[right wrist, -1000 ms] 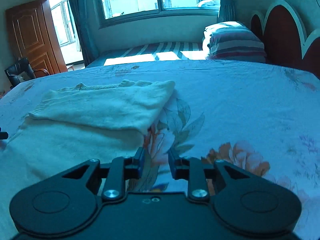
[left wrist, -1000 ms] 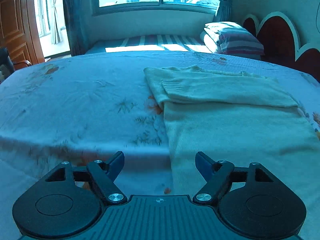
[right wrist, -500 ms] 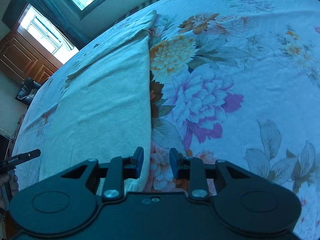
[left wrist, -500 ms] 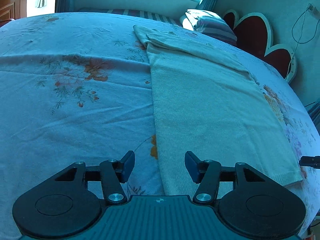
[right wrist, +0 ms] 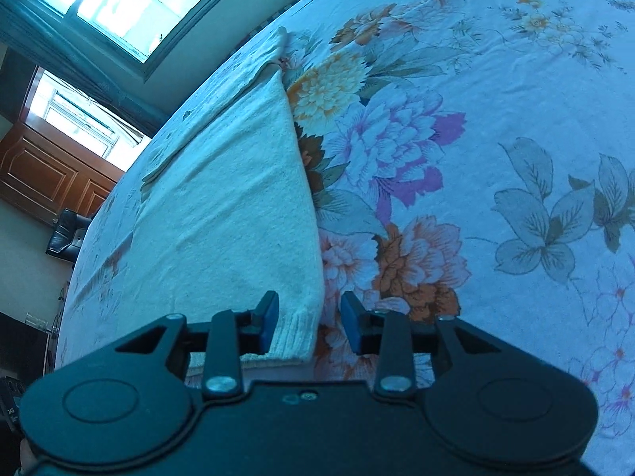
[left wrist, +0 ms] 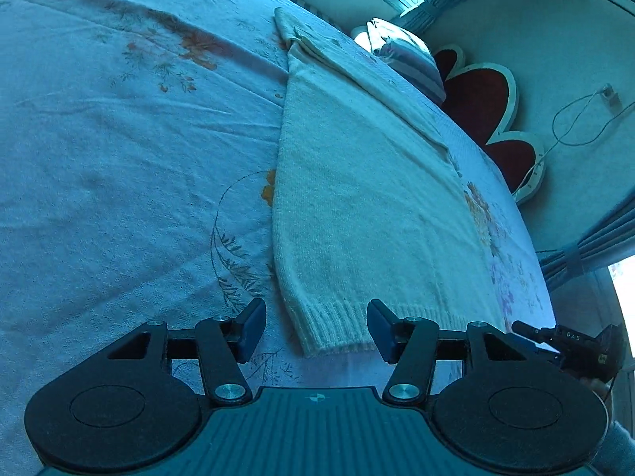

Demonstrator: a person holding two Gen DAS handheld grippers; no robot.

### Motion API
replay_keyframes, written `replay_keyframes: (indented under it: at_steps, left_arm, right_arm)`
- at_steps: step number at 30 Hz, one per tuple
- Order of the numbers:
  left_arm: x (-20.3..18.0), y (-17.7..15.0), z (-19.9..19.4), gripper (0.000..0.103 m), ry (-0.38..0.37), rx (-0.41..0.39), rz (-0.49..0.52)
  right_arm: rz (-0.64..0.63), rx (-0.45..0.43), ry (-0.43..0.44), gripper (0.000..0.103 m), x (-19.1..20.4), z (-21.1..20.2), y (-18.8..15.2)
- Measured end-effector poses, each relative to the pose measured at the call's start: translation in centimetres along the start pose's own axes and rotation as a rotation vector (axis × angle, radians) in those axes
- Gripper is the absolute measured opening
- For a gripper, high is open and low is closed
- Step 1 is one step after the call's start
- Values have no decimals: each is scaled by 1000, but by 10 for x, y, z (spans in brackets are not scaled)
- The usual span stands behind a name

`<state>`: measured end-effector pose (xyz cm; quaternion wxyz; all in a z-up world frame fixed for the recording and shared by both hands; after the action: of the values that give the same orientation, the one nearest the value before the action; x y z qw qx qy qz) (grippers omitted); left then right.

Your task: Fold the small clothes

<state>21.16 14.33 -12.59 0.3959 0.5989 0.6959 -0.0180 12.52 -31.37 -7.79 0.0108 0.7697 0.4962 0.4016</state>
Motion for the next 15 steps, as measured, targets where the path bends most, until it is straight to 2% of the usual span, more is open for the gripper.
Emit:
replay_keyframes:
  at_steps: [5, 12, 15]
  left_arm:
    - [8, 5, 14, 56, -105, 36, -78]
    - [9, 15, 35, 55, -189, 53, -130]
    - [11, 19, 42, 46, -202, 52, -141]
  right_arm:
    - [103, -38, 41, 36, -13, -1, 3]
    - [124, 21, 132, 34, -14, 13, 8]
    - [121, 28, 155, 33, -14, 18, 13]
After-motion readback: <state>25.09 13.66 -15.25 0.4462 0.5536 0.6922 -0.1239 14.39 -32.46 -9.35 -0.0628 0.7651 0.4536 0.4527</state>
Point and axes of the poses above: each gripper's, at about its wrist camera, not at the fingertips, and z roughly the way its jaws point, x to its left, y to its top, the point moved 3 cm from there along z, roughly the way its jaws point, and after that the axes turned 2 degrees about y, right-handed, at the moved point
